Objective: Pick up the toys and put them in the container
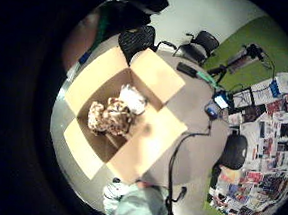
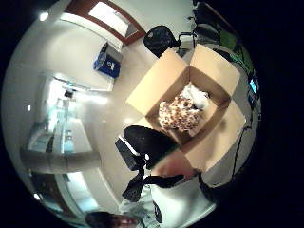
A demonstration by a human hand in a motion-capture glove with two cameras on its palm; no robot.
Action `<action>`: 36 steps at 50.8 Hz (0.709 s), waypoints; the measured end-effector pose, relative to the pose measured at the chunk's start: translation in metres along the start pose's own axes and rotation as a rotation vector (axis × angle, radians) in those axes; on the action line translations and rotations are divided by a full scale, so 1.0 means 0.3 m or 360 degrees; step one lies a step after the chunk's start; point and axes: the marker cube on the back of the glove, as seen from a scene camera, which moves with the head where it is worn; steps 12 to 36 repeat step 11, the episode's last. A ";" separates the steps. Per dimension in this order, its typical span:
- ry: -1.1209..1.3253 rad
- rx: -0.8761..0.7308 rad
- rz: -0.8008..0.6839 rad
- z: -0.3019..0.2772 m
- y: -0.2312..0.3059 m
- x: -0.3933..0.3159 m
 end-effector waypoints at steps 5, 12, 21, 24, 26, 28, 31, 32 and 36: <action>0.0035 0.0032 -0.0101 -0.008 0.036 0.072; 0.0036 0.0029 -0.0199 -0.021 0.145 0.065; 0.0036 0.0029 -0.0199 -0.021 0.145 0.065; 0.0036 0.0029 -0.0199 -0.021 0.145 0.065; 0.0036 0.0029 -0.0199 -0.021 0.145 0.065; 0.0036 0.0029 -0.0199 -0.021 0.145 0.065; 0.0036 0.0029 -0.0199 -0.021 0.145 0.065; 0.0036 0.0029 -0.0199 -0.021 0.145 0.065; 0.0036 0.0029 -0.0199 -0.021 0.145 0.065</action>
